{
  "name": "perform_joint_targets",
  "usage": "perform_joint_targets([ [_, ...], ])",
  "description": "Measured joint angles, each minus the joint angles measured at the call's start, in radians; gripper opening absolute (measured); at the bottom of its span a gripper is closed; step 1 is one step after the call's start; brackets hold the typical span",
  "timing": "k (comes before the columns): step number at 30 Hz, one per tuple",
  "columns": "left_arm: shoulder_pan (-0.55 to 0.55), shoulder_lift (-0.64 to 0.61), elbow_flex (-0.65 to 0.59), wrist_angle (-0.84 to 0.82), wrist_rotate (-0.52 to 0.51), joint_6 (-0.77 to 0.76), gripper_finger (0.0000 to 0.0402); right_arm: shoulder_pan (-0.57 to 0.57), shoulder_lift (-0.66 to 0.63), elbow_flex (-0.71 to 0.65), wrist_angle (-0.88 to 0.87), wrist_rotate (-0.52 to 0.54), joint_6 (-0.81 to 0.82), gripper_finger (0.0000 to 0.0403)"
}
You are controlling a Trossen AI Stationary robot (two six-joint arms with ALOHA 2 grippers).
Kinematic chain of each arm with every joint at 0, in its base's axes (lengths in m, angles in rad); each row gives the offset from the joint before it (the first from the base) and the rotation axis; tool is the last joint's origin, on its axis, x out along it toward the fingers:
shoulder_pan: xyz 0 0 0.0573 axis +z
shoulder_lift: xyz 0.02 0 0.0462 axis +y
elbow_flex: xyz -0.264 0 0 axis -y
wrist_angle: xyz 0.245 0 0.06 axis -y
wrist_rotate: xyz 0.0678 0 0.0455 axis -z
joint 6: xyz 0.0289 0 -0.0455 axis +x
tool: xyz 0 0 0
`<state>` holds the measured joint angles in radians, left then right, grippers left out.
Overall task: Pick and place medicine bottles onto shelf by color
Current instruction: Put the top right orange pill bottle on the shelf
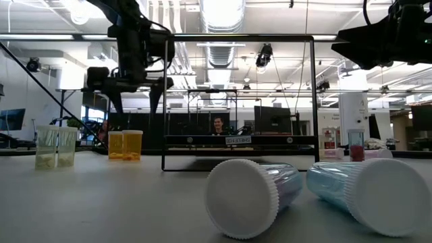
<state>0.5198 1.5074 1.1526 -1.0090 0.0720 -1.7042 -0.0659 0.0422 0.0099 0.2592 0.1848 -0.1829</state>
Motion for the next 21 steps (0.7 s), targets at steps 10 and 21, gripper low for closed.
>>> perform_joint_targets([
  [10,-0.003,0.100,-0.001,-0.004,-0.014,-0.088,0.0322,0.000,0.000,0.000,0.000,0.000,0.000,0.0350],
  [21,0.015,0.156,-0.002,-0.015,-0.047,-0.100,0.0316,0.000,0.000,0.000,0.000,0.000,0.000,0.0350],
])
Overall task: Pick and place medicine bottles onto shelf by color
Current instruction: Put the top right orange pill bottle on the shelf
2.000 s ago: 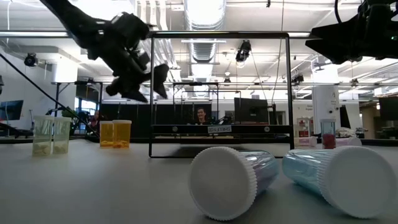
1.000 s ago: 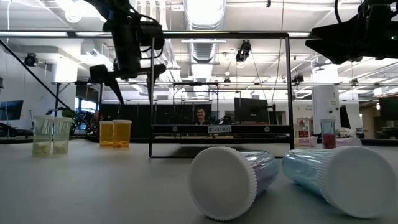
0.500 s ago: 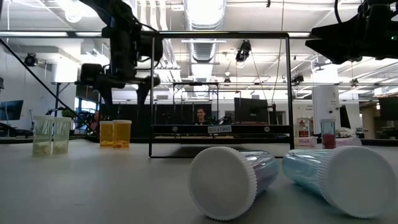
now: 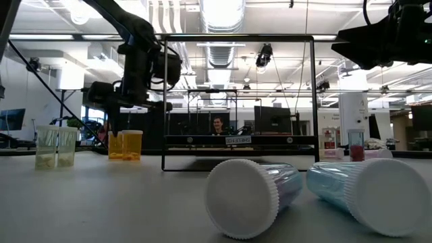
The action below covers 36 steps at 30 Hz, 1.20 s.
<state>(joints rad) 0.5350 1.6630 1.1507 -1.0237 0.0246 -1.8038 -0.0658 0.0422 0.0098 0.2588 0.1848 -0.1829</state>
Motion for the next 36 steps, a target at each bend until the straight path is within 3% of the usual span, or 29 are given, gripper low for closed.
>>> perform_joint_targets([
  [16,0.000,-0.001,-0.045,0.058,0.000,0.003,0.0192,0.000,0.000,0.000,0.000,0.000,0.000,0.0350],
  [36,-0.019,-0.001,0.061,0.072,0.032,0.122,0.0186,0.000,0.000,0.000,0.000,0.000,0.000,0.0350],
])
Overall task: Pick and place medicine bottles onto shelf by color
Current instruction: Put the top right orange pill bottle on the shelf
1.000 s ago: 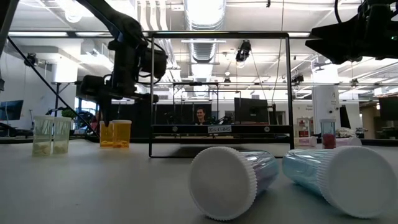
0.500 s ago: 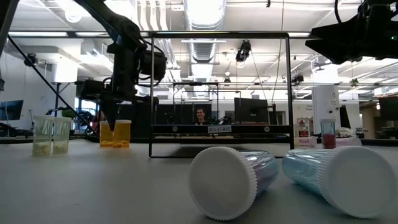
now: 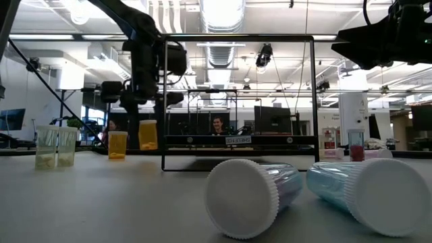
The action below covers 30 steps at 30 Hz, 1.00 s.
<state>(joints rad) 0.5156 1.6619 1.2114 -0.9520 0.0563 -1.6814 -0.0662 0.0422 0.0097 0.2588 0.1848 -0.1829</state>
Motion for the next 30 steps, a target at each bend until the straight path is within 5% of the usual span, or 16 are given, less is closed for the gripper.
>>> perform_joint_targets([
  [30,-0.027,0.231,0.419,-0.200,-0.034,0.408,0.0190,0.000,0.000,0.000,0.000,0.000,0.000,0.0350],
])
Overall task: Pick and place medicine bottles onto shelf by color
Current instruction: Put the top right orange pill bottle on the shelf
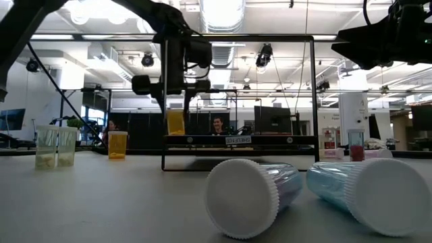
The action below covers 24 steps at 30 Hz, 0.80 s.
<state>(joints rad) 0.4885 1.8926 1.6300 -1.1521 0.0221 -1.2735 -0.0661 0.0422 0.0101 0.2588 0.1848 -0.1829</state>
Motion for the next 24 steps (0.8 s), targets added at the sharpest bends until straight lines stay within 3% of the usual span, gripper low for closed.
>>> perform_joint_targets([
  [15,-0.029,0.007,0.017,0.132,-0.072,0.640,0.0193,0.000,0.000,0.000,0.000,0.000,0.000,0.0350],
  [24,-0.040,0.007,0.017,0.220,-0.129,0.816,0.0193,0.000,0.000,0.000,0.000,0.000,0.000,0.0350],
])
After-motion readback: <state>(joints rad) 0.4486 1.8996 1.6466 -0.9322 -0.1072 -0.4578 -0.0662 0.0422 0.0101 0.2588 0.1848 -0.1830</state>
